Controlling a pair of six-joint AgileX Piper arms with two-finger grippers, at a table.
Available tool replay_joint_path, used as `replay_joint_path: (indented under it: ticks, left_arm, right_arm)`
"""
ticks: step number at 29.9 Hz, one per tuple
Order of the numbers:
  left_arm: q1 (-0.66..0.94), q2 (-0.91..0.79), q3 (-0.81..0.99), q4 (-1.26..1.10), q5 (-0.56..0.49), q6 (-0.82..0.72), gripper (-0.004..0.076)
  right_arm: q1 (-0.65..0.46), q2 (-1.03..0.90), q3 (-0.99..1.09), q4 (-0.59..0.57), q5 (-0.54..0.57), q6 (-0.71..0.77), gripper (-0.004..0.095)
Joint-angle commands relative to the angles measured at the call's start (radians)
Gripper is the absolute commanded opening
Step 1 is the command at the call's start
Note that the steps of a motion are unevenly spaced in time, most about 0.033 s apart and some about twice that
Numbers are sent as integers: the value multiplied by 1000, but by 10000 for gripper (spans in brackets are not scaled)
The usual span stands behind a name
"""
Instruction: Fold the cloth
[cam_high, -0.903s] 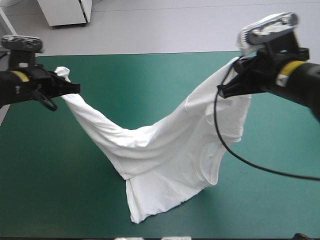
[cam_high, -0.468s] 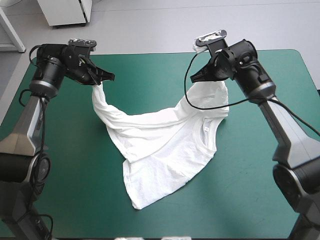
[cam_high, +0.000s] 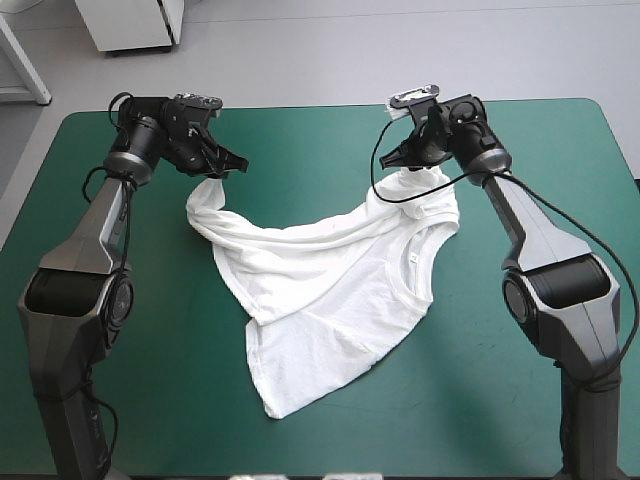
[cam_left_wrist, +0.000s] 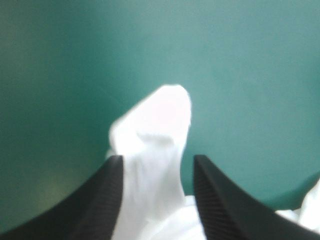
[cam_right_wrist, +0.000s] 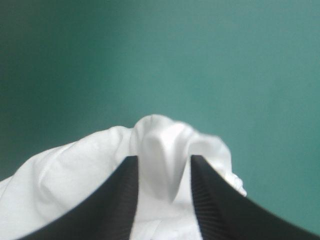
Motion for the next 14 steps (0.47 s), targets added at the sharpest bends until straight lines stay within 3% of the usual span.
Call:
replay_joint_path:
  ticks: [1,3,10,14]
  left_arm:
    - [-6,-76,-45,-26,24,20,584]
    - [-6,-103,-47,-28,86,27,671]
    - [-42,-328,-31,-154,175,151,671]
    - [-132,-505,101,-145,175,190,671]
  right_arm:
    - [-66,-78,-46,53,-54,-19,730]
    - [-110,-103,-46,100,-22,-19,825]
    - [-269,-216,-44,264,181,-71,717]
    - [-314,-293,-20,280,205,-80,706]
